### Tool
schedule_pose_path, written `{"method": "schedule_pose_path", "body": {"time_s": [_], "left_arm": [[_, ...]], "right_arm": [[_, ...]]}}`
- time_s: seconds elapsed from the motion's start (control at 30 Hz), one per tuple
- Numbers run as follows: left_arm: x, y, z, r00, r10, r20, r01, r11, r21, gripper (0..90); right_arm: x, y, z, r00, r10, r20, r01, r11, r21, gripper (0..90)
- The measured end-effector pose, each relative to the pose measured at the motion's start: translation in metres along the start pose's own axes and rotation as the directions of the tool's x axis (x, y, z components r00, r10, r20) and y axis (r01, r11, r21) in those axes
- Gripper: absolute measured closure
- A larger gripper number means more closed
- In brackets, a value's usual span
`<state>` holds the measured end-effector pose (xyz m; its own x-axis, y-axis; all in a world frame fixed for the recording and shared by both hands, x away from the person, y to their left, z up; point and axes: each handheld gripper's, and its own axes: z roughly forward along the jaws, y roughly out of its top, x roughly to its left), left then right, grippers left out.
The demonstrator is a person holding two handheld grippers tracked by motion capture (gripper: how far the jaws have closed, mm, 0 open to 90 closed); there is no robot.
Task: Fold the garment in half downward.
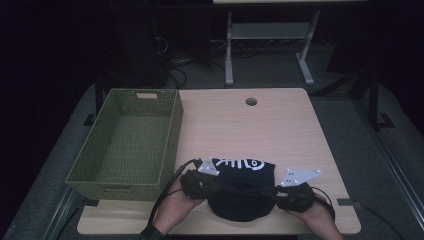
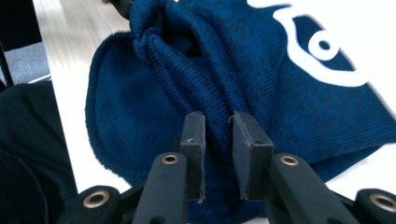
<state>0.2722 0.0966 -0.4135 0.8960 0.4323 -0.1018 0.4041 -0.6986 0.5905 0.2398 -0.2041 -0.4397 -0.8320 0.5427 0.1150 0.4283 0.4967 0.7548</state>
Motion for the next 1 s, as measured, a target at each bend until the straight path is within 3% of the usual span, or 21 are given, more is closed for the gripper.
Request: {"method": "schedule_pose_path", "body": {"time_s": [0.17,0.23,0.33,0.53,0.77,0.9,1.0], "left_arm": [[-0.004,-0.005,0.006,0.9997,-0.018,0.015,0.018,0.9998,0.009,79.3],[-0.005,-0.004,0.003,0.9999,-0.005,0.012,0.005,0.9999,0.013,79.3],[-0.005,-0.004,-0.004,0.9999,-0.007,0.012,0.007,1.0000,-0.001,79.1],[-0.003,-0.004,-0.020,0.9998,-0.018,0.000,0.018,0.9993,-0.034,77.7],[0.001,-0.008,-0.038,0.9984,-0.055,-0.013,0.054,0.9952,-0.082,76.1],[0.002,-0.006,-0.042,0.9982,-0.058,-0.017,0.057,0.9944,-0.089,88.0],[0.002,-0.002,-0.042,0.9977,-0.060,-0.030,0.057,0.9943,-0.090,89.9]], "right_arm": [[0.006,-0.007,0.004,0.9999,-0.004,-0.013,0.004,1.000,0.024,72.9],[0.008,-0.008,0.004,0.9999,-0.007,-0.011,0.008,1.000,0.024,70.2],[0.009,-0.007,-0.003,0.9996,-0.027,0.011,0.027,1.000,-0.009,68.1],[0.005,-0.007,-0.021,0.9988,-0.013,0.046,0.015,0.998,-0.054,68.4],[-0.003,-0.009,-0.030,0.9973,0.011,0.073,-0.006,0.998,-0.066,79.3],[-0.006,-0.007,-0.033,0.9967,0.009,0.080,-0.003,0.997,-0.074,87.8],[-0.011,-0.006,-0.040,0.9955,0.019,0.093,-0.010,0.996,-0.091,89.6]]}}
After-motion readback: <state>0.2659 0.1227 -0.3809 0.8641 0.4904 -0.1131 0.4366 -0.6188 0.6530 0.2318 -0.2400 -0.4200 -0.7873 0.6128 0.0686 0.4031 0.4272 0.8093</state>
